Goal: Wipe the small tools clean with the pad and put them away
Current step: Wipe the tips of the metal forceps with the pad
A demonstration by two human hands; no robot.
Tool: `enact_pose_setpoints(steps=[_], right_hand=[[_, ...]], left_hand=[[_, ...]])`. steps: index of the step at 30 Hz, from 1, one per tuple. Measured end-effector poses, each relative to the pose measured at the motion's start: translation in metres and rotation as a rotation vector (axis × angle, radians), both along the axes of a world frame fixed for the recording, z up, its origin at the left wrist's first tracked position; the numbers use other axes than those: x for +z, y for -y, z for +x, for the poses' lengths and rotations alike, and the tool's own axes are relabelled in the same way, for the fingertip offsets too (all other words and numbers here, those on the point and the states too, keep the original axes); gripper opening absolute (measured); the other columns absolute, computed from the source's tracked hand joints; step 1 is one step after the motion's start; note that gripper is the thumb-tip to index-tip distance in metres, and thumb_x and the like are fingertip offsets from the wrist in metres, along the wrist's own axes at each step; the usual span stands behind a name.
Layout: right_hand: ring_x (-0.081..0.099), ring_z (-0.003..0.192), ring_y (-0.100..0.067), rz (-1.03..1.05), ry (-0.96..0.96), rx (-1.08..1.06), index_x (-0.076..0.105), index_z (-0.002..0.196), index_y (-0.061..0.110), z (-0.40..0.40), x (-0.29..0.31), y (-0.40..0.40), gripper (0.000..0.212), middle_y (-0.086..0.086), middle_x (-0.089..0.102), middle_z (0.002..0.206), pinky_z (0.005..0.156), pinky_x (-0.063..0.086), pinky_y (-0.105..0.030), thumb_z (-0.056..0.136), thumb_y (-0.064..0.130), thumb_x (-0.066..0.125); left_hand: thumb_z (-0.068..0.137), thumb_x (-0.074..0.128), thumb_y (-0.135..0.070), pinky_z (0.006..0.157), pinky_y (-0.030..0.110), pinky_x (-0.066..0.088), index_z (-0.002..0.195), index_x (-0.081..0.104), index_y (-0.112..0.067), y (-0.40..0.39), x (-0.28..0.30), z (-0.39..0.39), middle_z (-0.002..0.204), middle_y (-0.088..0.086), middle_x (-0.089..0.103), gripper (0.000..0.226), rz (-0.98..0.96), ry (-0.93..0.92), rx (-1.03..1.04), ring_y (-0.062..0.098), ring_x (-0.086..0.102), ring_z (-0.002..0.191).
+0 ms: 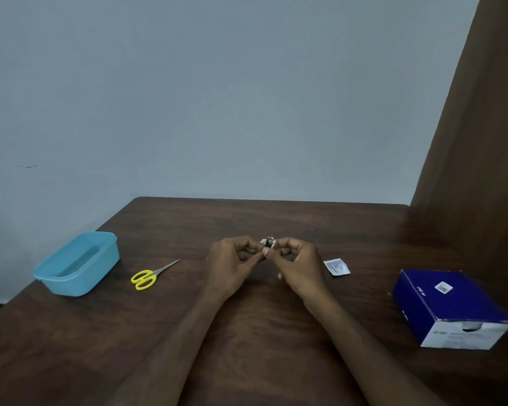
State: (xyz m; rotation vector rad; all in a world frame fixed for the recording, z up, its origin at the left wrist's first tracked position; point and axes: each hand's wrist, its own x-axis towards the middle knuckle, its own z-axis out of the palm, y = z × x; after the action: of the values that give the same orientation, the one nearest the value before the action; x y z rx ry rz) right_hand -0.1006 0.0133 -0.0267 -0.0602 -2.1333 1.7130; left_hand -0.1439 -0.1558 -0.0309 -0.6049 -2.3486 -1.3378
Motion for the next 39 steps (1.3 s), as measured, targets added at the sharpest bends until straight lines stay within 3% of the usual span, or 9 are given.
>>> enact_pose_setpoints(steps=[9,14,19,23,27,29,32,36,39], right_hand=[[0.061,0.044,-0.011,0.043,-0.015,-0.004,0.078,0.087,0.022,-0.003,0.001,0.001,0.014,0.003,0.077,0.079,0.051,0.048,-0.024,0.089,0.033,0.085],[0.059,0.048,-0.001,0.033,-0.046,-0.057,0.077,0.086,0.021,-0.008,0.0,0.001,0.011,0.002,0.076,0.073,0.056,0.044,-0.021,0.086,0.026,0.086],[0.053,0.042,-0.002,-0.075,0.009,0.068,0.079,0.094,0.012,-0.004,0.004,0.002,0.008,-0.004,0.071,0.067,0.044,0.041,-0.019,0.094,0.02,0.08],[0.055,0.05,0.001,0.072,-0.021,-0.032,0.079,0.08,0.018,-0.004,0.002,-0.001,0.021,0.005,0.074,0.065,0.054,0.039,-0.017,0.092,0.035,0.081],[0.059,0.059,-0.003,0.352,-0.114,-0.21,0.069,0.081,0.028,-0.008,-0.006,-0.009,0.026,0.015,0.063,0.075,0.061,0.042,-0.024,0.095,0.049,0.075],[0.064,0.061,-0.008,0.465,-0.122,-0.203,0.063,0.089,0.029,-0.008,-0.008,-0.012,0.023,0.012,0.063,0.09,0.067,0.05,-0.032,0.099,0.05,0.068],[0.07,0.063,-0.013,0.636,-0.106,-0.156,0.054,0.092,0.028,-0.006,-0.011,-0.012,0.022,0.01,0.073,0.086,0.065,0.055,-0.038,0.1,0.044,0.067],[0.072,0.085,-0.016,0.684,-0.179,-0.178,0.067,0.097,0.031,-0.006,-0.009,-0.008,0.012,0.012,0.076,0.094,0.068,0.053,-0.036,0.093,0.038,0.075],[0.071,0.08,-0.008,0.632,-0.249,-0.22,0.076,0.097,0.034,-0.005,-0.007,-0.01,0.009,0.017,0.077,0.094,0.068,0.052,-0.031,0.091,0.037,0.08]], left_hand=[[0.092,0.085,-0.025,0.047,0.023,0.047,0.086,0.082,-0.019,-0.003,0.002,0.002,0.072,-0.006,0.078,0.009,0.126,0.119,-0.108,0.001,0.061,0.049],[0.1,0.076,-0.034,0.053,0.027,0.051,0.088,0.082,-0.017,-0.003,0.004,0.003,0.081,-0.004,0.081,0.021,0.094,0.156,-0.195,0.014,0.062,0.053],[0.102,0.072,-0.033,0.057,0.028,0.053,0.089,0.082,-0.017,-0.001,0.005,-0.001,0.085,-0.001,0.082,0.023,0.048,0.208,-0.277,0.02,0.065,0.06],[0.099,0.077,-0.036,0.058,0.027,0.054,0.086,0.083,-0.017,-0.003,0.004,-0.001,0.084,-0.003,0.082,0.024,0.065,0.212,-0.204,0.017,0.065,0.057],[0.097,0.073,-0.008,0.06,0.03,0.056,0.096,0.082,-0.016,-0.005,0.004,-0.002,0.087,-0.002,0.083,0.012,0.192,0.225,-0.125,0.017,0.069,0.063],[0.099,0.074,-0.014,0.057,0.027,0.054,0.099,0.081,-0.016,-0.005,0.006,-0.003,0.088,-0.002,0.083,0.008,0.238,0.219,-0.087,0.01,0.065,0.057],[0.098,0.078,-0.034,0.055,0.027,0.053,0.094,0.083,-0.023,-0.004,0.005,-0.004,0.086,-0.004,0.082,0.013,0.224,0.18,-0.073,0.015,0.065,0.053],[0.097,0.08,-0.027,0.052,0.023,0.05,0.095,0.083,-0.024,-0.003,0.0,-0.008,0.082,-0.005,0.081,0.005,0.198,0.163,-0.085,0.011,0.066,0.052],[0.097,0.081,-0.023,0.056,0.024,0.052,0.101,0.085,-0.02,-0.001,-0.002,-0.013,0.086,0.0,0.082,0.007,0.261,0.206,-0.129,0.012,0.064,0.057]])
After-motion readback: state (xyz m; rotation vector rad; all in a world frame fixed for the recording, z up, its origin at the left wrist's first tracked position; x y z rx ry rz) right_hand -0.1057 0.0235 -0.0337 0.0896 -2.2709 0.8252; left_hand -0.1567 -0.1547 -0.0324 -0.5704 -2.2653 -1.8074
